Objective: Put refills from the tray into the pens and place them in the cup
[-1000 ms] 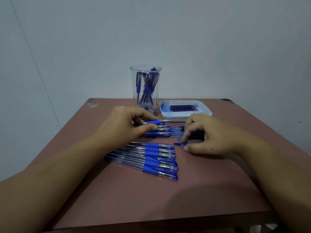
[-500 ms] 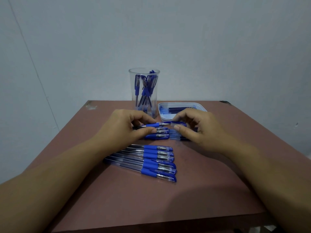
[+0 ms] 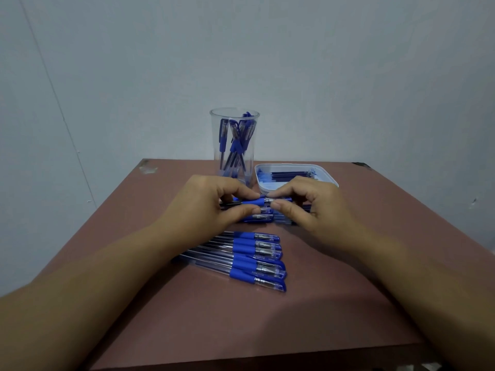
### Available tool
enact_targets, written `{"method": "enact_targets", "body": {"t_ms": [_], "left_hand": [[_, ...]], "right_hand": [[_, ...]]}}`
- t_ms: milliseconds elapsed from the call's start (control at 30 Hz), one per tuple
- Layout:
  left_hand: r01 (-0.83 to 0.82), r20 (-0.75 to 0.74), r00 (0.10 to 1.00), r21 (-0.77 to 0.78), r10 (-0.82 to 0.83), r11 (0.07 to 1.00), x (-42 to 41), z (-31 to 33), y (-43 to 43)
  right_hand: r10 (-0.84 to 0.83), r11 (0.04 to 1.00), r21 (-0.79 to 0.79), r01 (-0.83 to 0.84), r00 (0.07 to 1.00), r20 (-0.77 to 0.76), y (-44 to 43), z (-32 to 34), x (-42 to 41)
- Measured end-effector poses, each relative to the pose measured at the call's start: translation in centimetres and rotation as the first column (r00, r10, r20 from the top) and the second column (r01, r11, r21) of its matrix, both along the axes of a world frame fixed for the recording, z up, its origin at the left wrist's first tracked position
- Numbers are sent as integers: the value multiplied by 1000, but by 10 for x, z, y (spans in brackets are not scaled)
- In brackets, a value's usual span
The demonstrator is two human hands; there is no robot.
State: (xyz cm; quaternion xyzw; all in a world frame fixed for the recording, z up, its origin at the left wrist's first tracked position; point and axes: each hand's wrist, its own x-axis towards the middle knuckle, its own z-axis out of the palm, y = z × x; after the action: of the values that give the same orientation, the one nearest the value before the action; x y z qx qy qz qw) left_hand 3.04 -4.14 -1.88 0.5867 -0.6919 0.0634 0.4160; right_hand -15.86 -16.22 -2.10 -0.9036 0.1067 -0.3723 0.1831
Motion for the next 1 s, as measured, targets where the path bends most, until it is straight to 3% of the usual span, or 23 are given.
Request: {"method": "enact_targets", "body": {"t_ms": [500, 567, 633, 700, 767, 1000], "left_hand": [[38, 32, 999, -99, -35, 994, -3, -2, 0], [26, -11, 1000, -128, -27, 991, -7, -1, -1], [3, -76, 997, -148, -14, 989, -12, -1, -3], [-18, -113, 994, -136, 3, 991, -14, -3, -4], [-34, -122, 992, -122, 19, 992, -13, -3, -3], [-284, -21, 959, -149, 284, 947, 31, 40, -1]], "right_hand": [[21, 974, 224, -25, 1000, 18, 14, 1, 0], [41, 900, 431, -73, 996, 84, 14, 4, 5], [46, 754, 635, -167, 978, 204, 14, 6, 9], [20, 650, 726, -226, 960, 281, 13, 7, 11], [-24, 612, 752, -244, 945, 326, 13, 11, 12], [-155, 758, 624, -189, 877, 454, -7, 78, 7]]}}
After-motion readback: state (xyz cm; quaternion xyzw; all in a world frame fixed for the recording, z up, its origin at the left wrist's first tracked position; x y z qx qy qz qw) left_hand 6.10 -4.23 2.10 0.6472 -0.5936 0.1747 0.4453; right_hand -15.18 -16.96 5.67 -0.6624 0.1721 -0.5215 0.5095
